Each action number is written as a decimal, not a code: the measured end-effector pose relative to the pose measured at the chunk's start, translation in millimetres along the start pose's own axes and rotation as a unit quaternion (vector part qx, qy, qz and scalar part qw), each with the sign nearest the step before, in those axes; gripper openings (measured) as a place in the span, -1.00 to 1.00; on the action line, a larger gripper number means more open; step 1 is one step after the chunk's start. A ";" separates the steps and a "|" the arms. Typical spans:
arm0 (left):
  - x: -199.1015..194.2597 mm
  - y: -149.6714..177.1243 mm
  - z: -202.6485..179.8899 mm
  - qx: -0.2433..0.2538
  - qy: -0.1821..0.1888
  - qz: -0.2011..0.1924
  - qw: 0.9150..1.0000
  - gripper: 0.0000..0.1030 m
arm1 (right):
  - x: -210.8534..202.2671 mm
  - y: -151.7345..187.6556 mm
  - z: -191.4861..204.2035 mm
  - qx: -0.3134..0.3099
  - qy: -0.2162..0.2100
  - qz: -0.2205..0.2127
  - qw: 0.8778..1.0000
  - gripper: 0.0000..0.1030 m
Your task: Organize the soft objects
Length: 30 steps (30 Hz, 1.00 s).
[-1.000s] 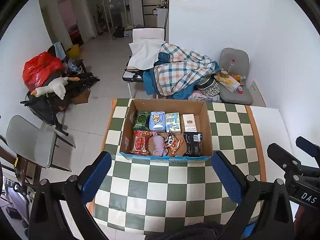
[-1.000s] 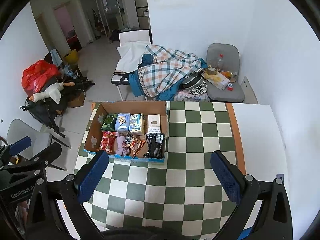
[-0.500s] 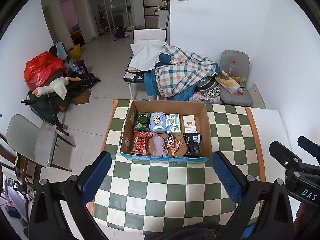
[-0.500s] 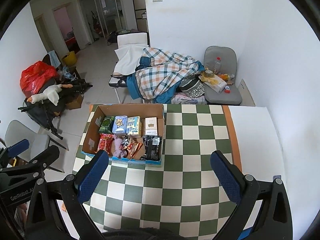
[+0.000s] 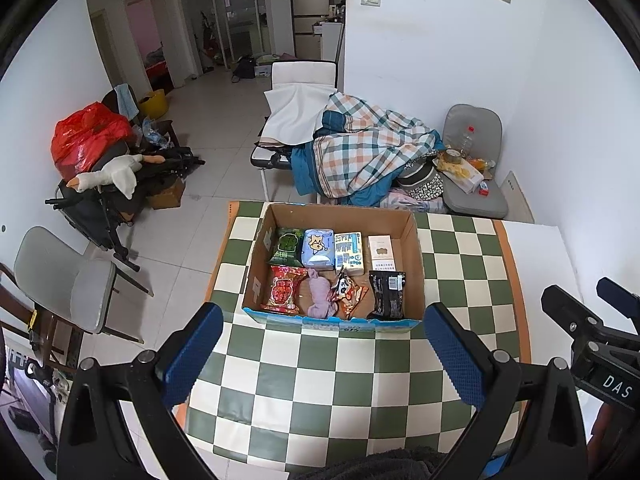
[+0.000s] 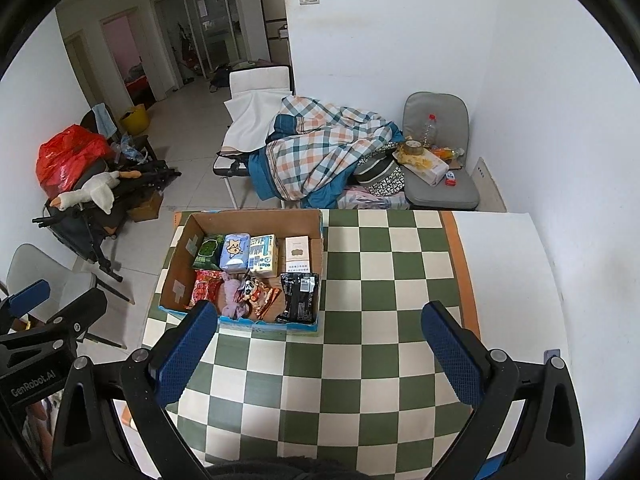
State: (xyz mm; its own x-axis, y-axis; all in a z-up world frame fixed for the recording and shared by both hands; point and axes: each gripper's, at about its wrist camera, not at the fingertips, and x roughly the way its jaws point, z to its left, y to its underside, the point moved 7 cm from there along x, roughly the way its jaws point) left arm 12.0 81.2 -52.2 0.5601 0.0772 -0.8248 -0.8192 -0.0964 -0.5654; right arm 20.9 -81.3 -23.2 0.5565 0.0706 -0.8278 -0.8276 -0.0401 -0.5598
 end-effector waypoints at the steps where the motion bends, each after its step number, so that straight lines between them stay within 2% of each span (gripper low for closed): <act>1: 0.4 1.8 -0.7 -0.003 0.001 0.000 1.000 1.00 | -0.1 0.6 0.8 -0.001 0.001 0.000 1.000 1.00; 30: 0.4 1.0 0.1 -0.006 0.002 0.000 1.000 1.00 | 1.6 3.0 -2.5 0.005 0.008 -0.001 1.000 1.00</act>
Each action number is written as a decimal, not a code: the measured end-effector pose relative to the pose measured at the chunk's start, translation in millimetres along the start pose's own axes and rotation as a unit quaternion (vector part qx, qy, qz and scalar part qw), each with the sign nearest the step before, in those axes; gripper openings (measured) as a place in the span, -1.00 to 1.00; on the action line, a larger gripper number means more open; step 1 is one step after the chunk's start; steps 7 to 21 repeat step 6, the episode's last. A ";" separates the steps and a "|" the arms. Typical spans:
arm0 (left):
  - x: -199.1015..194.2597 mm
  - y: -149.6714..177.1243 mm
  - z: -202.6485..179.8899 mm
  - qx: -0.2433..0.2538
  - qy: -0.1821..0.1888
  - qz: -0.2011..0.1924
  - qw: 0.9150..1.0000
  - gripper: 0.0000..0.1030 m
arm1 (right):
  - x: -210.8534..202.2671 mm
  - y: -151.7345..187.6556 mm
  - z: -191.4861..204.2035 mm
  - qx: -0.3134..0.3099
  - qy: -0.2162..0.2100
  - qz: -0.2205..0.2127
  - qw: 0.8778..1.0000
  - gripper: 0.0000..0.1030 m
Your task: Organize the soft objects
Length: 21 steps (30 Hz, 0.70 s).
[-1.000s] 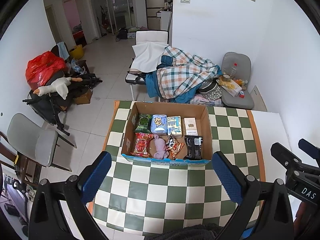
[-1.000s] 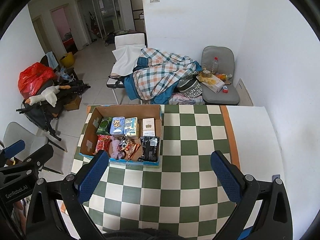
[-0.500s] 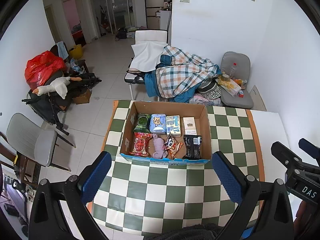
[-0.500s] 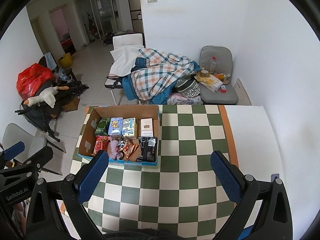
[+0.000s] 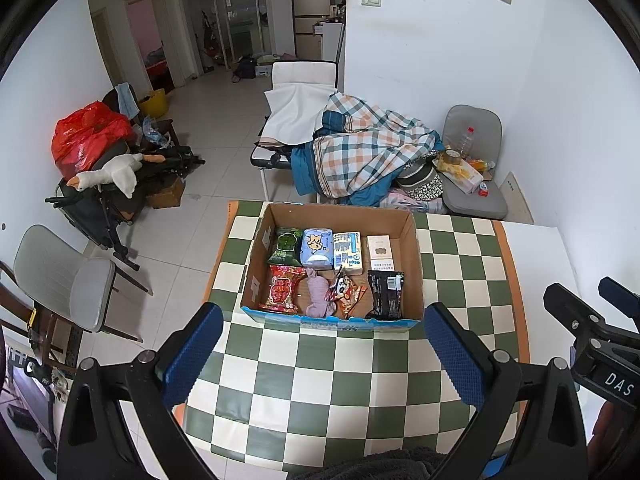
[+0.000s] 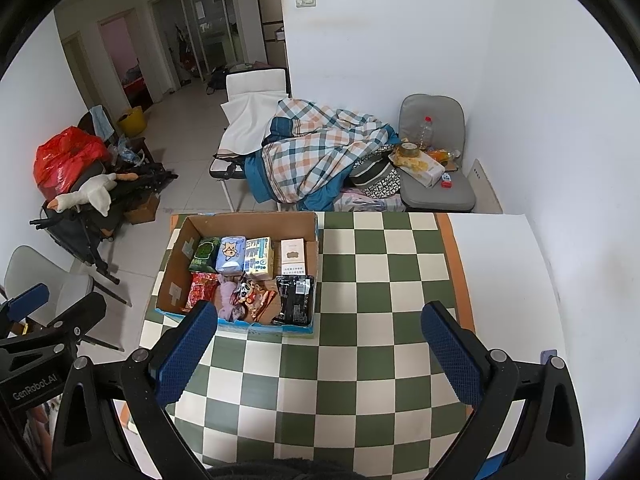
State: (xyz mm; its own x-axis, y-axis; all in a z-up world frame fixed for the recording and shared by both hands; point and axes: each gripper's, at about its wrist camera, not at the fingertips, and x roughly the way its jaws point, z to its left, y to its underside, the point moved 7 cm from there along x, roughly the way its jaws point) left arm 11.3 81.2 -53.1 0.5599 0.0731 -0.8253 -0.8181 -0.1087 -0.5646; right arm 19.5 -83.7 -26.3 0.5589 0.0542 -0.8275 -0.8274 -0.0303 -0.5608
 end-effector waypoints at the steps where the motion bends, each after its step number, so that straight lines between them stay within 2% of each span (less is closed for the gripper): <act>1: -0.1 -0.4 -0.1 -0.001 0.000 0.000 1.000 1.00 | -0.7 0.4 0.9 0.001 -0.001 0.000 1.000 1.00; 21: -0.7 -1.1 0.1 0.000 -0.002 -0.002 1.000 1.00 | -1.1 -0.2 0.9 0.001 0.000 -0.001 1.000 1.00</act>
